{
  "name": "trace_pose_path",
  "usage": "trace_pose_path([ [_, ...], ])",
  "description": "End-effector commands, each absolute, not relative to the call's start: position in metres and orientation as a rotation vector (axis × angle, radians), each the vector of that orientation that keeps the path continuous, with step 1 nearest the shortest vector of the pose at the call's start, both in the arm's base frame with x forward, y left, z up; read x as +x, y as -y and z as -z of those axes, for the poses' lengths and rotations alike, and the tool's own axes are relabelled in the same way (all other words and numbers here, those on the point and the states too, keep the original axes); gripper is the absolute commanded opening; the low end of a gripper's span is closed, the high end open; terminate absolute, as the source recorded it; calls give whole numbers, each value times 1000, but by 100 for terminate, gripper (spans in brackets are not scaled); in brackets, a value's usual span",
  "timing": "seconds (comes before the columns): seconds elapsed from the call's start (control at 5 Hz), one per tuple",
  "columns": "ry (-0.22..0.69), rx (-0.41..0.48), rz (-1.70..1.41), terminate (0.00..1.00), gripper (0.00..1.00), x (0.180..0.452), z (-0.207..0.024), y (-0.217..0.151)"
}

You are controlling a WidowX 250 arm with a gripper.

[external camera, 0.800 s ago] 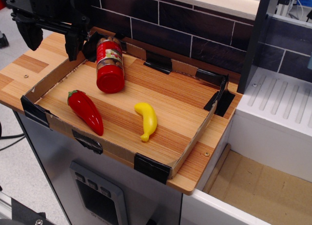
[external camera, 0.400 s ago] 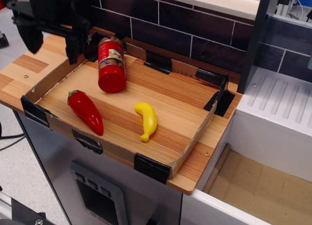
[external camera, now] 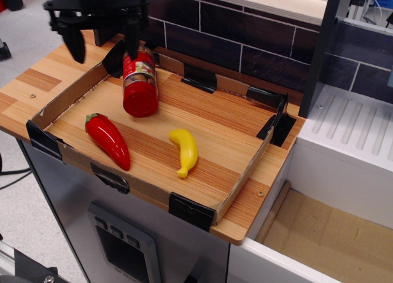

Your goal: Upright basil bottle

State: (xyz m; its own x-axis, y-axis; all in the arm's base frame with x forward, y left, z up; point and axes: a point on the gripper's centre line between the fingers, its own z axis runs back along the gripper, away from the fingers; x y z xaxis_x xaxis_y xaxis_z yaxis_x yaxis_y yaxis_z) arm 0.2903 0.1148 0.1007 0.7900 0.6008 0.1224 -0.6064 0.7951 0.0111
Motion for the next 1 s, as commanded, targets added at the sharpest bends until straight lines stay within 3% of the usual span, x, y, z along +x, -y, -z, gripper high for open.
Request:
trace_pose_path([
  [0.0, 91, 58, -810, 0, 100, 320, -94, -112],
  [0.4, 83, 36, -856, 0, 100, 320, -78, -103],
  [0.8, 112, 78, -853, 0, 100, 317, -57, -103],
])
